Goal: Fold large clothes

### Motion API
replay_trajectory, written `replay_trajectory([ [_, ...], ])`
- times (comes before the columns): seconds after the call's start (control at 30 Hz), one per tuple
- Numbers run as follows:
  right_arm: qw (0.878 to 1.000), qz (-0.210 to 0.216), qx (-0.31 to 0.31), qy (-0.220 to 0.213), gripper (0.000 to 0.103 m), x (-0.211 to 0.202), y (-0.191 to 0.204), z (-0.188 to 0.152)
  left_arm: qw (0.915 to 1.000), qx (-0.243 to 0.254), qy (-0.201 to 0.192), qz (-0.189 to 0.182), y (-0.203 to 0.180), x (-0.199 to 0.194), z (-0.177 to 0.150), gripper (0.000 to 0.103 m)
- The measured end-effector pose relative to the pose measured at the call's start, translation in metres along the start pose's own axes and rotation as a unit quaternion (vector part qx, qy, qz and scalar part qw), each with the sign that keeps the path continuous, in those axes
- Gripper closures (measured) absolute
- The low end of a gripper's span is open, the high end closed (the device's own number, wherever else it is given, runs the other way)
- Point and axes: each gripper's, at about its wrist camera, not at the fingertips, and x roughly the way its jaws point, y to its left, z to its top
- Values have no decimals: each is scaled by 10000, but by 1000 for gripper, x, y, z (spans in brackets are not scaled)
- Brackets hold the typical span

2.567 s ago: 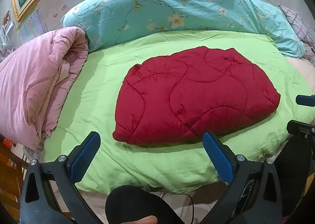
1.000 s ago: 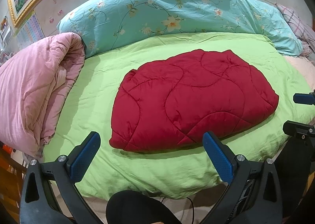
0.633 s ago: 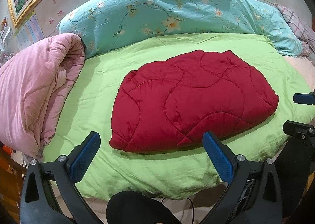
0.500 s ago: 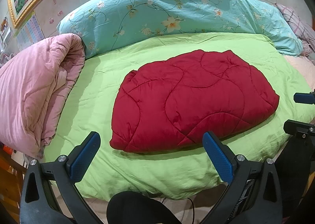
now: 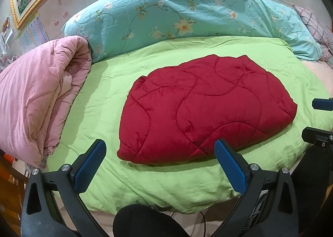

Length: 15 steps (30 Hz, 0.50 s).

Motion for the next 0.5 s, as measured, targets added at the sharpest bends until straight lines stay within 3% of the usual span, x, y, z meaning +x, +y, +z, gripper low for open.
replay_trajectory([
  [0.5, 10000, -29, 15, -26, 0, 2, -3, 6, 10000, 12, 5, -11, -5, 7, 7, 0],
])
